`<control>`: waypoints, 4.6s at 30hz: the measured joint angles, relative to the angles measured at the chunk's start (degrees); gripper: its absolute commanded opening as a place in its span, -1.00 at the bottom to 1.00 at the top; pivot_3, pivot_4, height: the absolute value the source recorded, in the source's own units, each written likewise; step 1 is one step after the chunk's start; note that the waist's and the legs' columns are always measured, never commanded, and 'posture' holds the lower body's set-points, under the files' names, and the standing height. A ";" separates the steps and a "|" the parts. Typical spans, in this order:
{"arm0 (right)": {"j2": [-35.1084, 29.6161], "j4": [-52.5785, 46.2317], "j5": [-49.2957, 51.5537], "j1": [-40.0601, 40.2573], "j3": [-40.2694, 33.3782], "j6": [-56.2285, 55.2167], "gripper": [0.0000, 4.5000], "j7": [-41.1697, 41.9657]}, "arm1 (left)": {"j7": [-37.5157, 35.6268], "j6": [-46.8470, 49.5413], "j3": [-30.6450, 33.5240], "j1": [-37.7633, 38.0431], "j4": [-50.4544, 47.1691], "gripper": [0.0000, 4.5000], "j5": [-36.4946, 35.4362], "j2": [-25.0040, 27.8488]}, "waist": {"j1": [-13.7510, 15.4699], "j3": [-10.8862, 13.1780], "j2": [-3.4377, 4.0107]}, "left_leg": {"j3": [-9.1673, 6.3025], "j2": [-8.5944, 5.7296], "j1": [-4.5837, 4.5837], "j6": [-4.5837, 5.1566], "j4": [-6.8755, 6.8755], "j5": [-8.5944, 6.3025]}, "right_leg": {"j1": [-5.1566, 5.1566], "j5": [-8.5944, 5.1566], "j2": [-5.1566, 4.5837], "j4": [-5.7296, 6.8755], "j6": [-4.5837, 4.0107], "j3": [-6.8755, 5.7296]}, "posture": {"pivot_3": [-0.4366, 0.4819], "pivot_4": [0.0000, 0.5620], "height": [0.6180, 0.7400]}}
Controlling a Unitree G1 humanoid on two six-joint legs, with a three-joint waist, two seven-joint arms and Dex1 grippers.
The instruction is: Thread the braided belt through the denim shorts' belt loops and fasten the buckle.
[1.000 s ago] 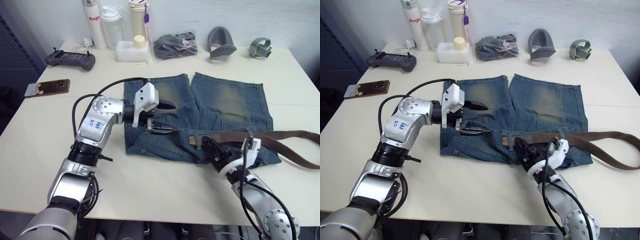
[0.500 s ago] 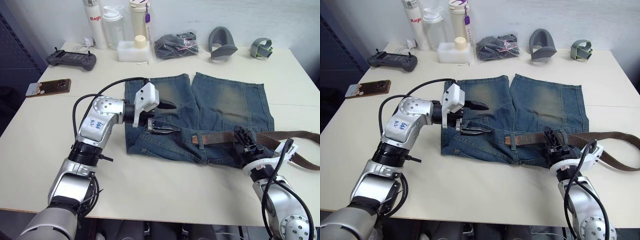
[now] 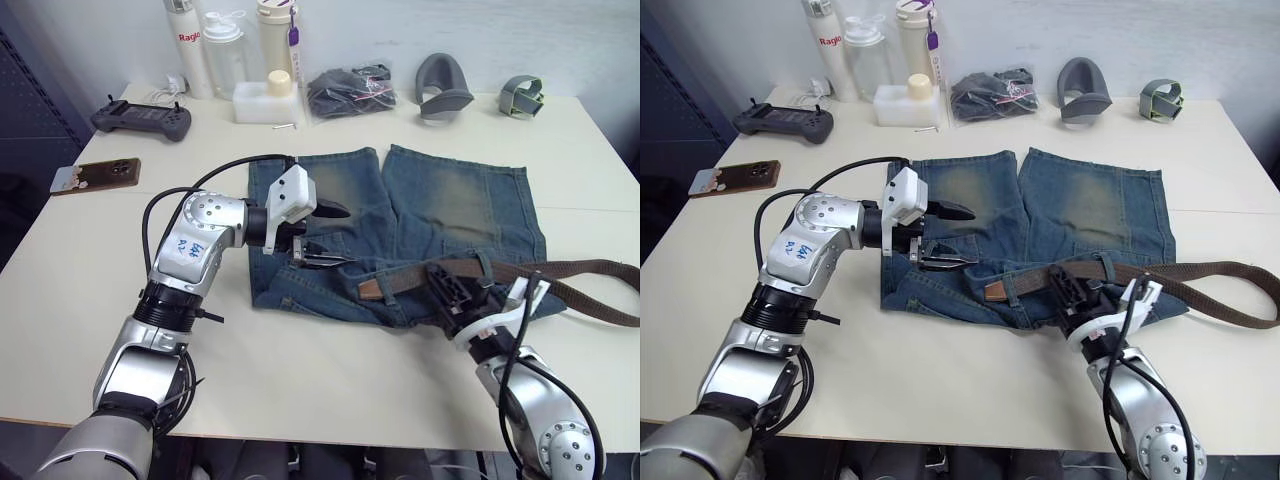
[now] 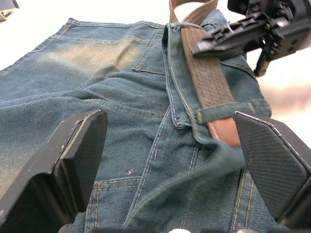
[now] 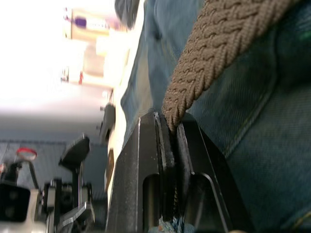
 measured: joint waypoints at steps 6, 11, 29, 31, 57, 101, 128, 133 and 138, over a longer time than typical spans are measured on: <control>-0.37 3.54 -6.17 -3.01 2.15 2.98 -1.00 2.69 | 0.00 0.01 -0.35 0.09 -0.01 1.00 0.19 0.10 | -0.23 -0.14 -0.19 | 0.01 0.06 0.05 -0.01 0.00 0.01 | 0.01 0.00 0.05 0.00 0.00 0.00 | -0.05 -0.47 -0.51; -1.76 3.16 -6.79 -2.26 0.76 4.16 -0.34 3.83 | 0.00 0.01 -0.52 0.09 -0.02 1.00 0.26 0.00 | -0.07 -0.10 -0.13 | 0.02 0.06 0.02 -0.02 0.00 0.00 | 0.00 -0.01 0.05 0.00 -0.01 0.00 | -0.05 -0.47 -0.51; -53.67 -11.73 -42.26 18.63 -22.57 17.40 0.97 38.06 | -9.10 -14.21 -3.27 3.36 -1.04 1.00 1.10 -0.27 | 1.78 -0.02 0.00 | -0.28 0.03 0.09 0.13 0.05 -0.04 | 0.65 0.05 -0.01 -0.66 0.11 -0.54 | -0.05 -0.47 -0.51; -53.77 -10.70 -49.27 19.33 -21.21 15.38 0.97 41.35 | -9.81 -16.06 -3.50 4.10 -1.45 1.00 1.23 -0.22 | 1.80 -0.02 0.00 | -0.32 0.00 0.09 0.14 0.06 -0.04 | 0.70 0.06 -0.04 -0.68 0.11 -0.59 | -0.05 -0.47 -0.51; -39.91 -5.13 -65.74 7.76 -11.66 24.14 -0.99 44.98 | 12.27 -56.97 -11.80 2.71 14.10 1.00 26.80 -8.48 | 1.74 -0.02 0.00 | -0.44 -0.04 0.20 0.14 0.07 -0.03 | 0.88 0.09 -0.17 -0.72 0.17 -0.78 | -0.05 -0.47 -0.51; -35.80 -5.20 -69.26 2.91 -10.62 29.57 -1.00 46.73 | 36.41 -72.87 -4.93 4.74 12.01 -0.97 41.84 15.53 | 1.48 -0.05 -0.05 | -0.39 -0.03 0.34 0.08 -0.07 -0.01 | 0.91 0.11 -0.17 -0.71 0.23 -0.88 | -0.05 -0.47 -0.51; -43.59 28.03 -76.04 -3.89 -19.30 14.08 -1.00 60.18 | 12.72 -32.88 3.68 14.19 2.39 0.98 -0.60 8.03 | 1.76 -0.06 -0.07 | -0.36 -0.83 0.34 0.58 -0.13 0.00 | 1.00 0.15 -0.45 -0.73 0.31 -0.65 | -0.05 -0.47 -0.51; -47.03 43.87 -80.75 -10.70 -16.13 4.66 -0.37 63.33 | 12.81 -21.98 4.10 15.68 -2.24 1.00 -3.51 5.78 | 1.60 0.04 0.16 | -0.34 -0.87 0.33 0.57 -0.19 0.02 | 0.96 0.08 -0.97 -0.64 0.46 -0.77 | -0.05 -0.47 -0.51; -49.15 38.23 -79.64 -4.34 -23.22 7.60 0.59 68.00 | 11.88 -13.81 5.01 17.89 -5.60 1.00 -7.11 5.21 | 1.61 -0.01 0.37 | -0.33 -0.91 0.37 0.51 -0.33 0.07 | 0.99 0.04 -1.14 -0.65 0.59 -0.90 | -0.05 -0.47 -0.51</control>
